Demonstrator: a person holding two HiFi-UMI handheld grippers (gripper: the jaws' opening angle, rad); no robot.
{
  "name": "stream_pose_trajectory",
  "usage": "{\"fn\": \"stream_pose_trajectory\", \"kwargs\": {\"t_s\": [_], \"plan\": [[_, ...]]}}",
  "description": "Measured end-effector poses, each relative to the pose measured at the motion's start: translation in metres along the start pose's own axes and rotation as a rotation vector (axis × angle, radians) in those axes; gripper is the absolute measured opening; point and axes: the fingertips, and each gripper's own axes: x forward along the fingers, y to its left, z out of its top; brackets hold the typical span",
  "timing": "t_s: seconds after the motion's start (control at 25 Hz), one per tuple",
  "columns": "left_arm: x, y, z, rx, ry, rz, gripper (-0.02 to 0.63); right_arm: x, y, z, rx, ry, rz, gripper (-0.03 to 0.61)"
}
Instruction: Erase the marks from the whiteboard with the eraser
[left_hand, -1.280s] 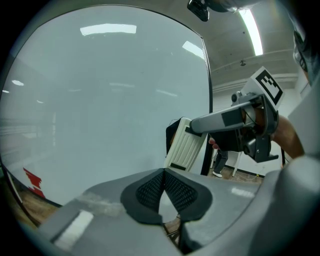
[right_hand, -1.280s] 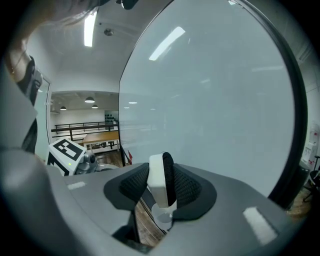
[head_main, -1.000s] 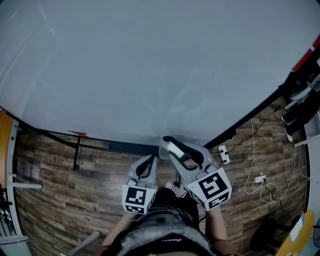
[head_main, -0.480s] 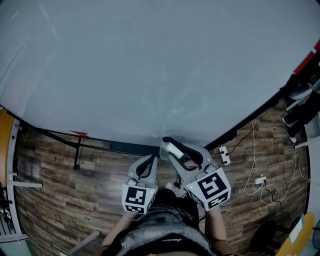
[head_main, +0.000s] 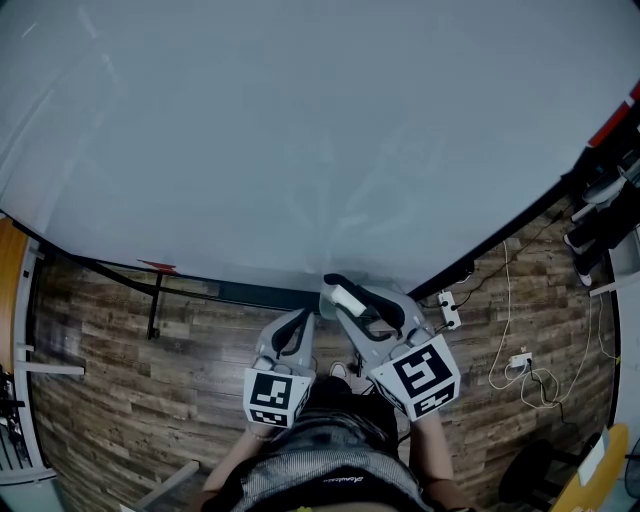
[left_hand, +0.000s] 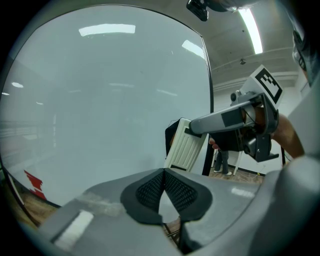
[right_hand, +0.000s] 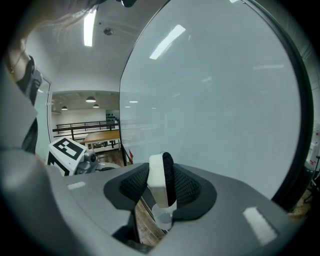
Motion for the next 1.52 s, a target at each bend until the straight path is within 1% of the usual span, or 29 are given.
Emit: {"fn": "stream_pose_trajectory", "kwargs": {"t_s": [0.48,1.04,1.52], "plan": [[0.001,0.002,-0.002,-0.005,0.005,-0.002,0.0,0.009,-0.003,-0.01,-0.015,0.039,-0.006,0.152],[-0.001,0.006,-0.004,-0.016,0.01,0.011,0.0,0.032,-0.011,-0.054,0.006,0.124,-0.011,0.152],[-0.002,0.008,-0.008,-0.024,0.02,0.02,0.0,0.051,-0.016,-0.082,0.006,0.163,0.0,0.152]]}}
